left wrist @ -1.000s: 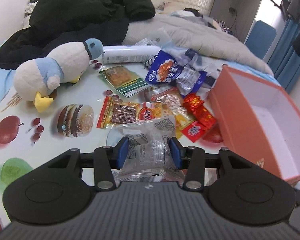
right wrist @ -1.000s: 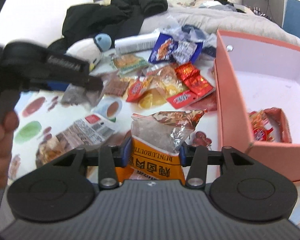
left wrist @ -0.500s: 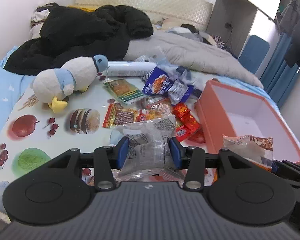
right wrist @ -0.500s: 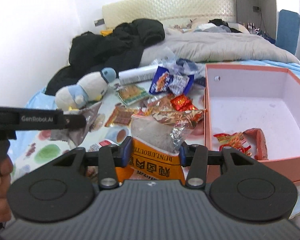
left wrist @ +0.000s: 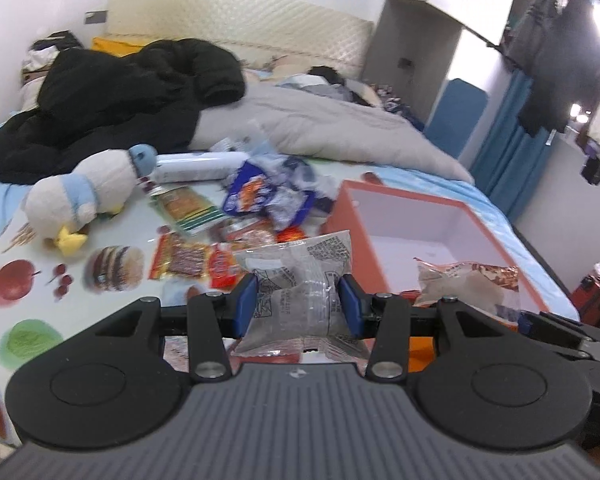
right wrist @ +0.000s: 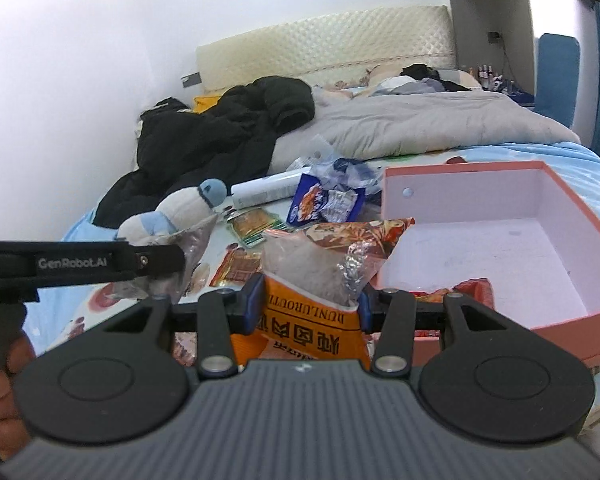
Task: Organize snacks
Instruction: 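Carry the clear packet and orange bag into the pink box with both tools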
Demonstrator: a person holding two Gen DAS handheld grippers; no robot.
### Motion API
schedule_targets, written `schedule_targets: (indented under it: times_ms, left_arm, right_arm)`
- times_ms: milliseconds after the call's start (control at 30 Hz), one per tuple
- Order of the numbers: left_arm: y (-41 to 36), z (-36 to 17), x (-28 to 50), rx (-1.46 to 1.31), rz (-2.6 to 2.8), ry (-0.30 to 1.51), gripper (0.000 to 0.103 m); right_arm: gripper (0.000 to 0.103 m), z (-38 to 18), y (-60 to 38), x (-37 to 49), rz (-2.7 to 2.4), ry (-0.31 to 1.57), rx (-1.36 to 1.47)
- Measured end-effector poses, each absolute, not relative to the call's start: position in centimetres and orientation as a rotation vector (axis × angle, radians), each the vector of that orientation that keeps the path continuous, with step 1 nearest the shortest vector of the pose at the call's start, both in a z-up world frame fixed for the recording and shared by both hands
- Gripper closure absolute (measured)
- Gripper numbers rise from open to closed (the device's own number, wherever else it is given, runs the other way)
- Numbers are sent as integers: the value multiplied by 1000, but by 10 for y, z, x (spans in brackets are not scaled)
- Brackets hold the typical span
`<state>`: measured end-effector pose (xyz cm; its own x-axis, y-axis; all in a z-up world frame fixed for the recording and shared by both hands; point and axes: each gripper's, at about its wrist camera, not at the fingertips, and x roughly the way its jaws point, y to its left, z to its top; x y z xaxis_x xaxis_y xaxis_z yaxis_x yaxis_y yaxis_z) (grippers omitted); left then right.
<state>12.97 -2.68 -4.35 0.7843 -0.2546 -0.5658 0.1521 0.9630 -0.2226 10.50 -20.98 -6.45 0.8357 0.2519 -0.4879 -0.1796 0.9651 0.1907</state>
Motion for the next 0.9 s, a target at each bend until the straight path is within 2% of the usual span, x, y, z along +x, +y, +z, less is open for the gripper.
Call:
schedule_targets:
  times_ms: [600, 900]
  left_arm:
    - [-122, -49, 136, -151, -431, 682, 53]
    - [-172, -57, 178, -117, -464, 703, 53]
  right_arm:
    - [55, -60, -288, 77, 80, 531, 188]
    - [55, -63, -331, 97, 35, 528, 225]
